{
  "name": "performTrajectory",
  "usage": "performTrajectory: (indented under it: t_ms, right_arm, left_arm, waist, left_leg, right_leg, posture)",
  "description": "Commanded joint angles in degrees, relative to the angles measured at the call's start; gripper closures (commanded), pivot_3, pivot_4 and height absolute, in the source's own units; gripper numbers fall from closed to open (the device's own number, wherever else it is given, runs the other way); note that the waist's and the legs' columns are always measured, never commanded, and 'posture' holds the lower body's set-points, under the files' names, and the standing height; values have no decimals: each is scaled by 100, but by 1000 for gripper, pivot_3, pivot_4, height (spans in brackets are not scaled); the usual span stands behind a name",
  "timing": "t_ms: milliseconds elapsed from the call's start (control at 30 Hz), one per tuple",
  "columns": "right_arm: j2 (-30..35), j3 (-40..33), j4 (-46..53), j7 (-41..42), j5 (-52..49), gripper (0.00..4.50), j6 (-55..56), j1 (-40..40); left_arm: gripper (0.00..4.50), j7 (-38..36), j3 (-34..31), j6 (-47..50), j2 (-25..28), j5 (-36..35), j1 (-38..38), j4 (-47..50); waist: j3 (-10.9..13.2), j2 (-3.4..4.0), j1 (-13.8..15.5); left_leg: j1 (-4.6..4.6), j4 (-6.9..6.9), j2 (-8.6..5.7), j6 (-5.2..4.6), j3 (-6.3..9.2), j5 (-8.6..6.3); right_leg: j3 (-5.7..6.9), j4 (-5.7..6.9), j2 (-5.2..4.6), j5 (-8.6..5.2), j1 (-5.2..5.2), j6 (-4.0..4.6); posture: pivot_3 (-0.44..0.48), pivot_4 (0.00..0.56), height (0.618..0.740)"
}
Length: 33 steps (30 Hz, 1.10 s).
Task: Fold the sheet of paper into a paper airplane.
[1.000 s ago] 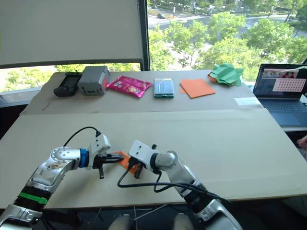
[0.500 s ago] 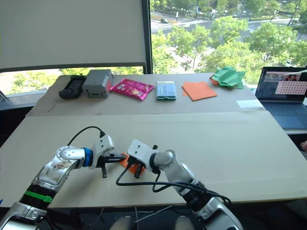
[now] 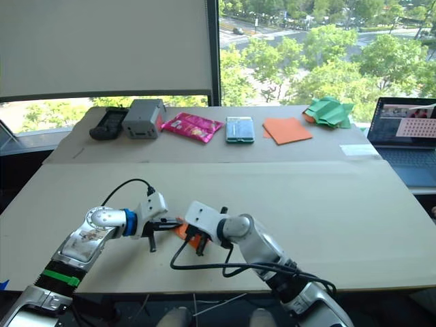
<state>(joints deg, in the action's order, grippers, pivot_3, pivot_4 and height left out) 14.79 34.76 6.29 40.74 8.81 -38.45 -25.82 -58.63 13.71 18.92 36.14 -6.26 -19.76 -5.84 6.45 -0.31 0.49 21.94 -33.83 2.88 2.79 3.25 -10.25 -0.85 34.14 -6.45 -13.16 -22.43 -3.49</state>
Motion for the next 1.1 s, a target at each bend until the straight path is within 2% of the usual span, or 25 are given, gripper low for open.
performTrajectory:
  t_ms: [33,833,1100]
  right_arm:
    - [269,315,-375,178,52,4487,-649,388]
    - [1111,-56,857,-11,-317,4487,-1467,1284]
    - [1451,-194,1271,-1,-442,4487,-1614,1360]
  left_arm:
    - [4500,7,266,86,-26,255,80,-268]
    - [4500,-61,310,-40,-71,275,58,-363]
    - [4500,-71,332,-58,-78,279,18,-410]
  waist:
    - [0,0,7]
    - [-21,-17,26]
    - [-6,-39,23]
  left_leg:
    - [0,0,0,0,0,0]
    - [6,-3,-13,9,-5,-6]
    - [12,-3,-40,11,-10,-7]
  right_leg:
    - [0,-1,0,0,0,0]
    - [7,-14,-26,-41,5,-17]
    - [28,-19,-78,-51,5,-33]
  posture:
    - [0,150,706]
    - [0,150,706]
    - [0,150,706]
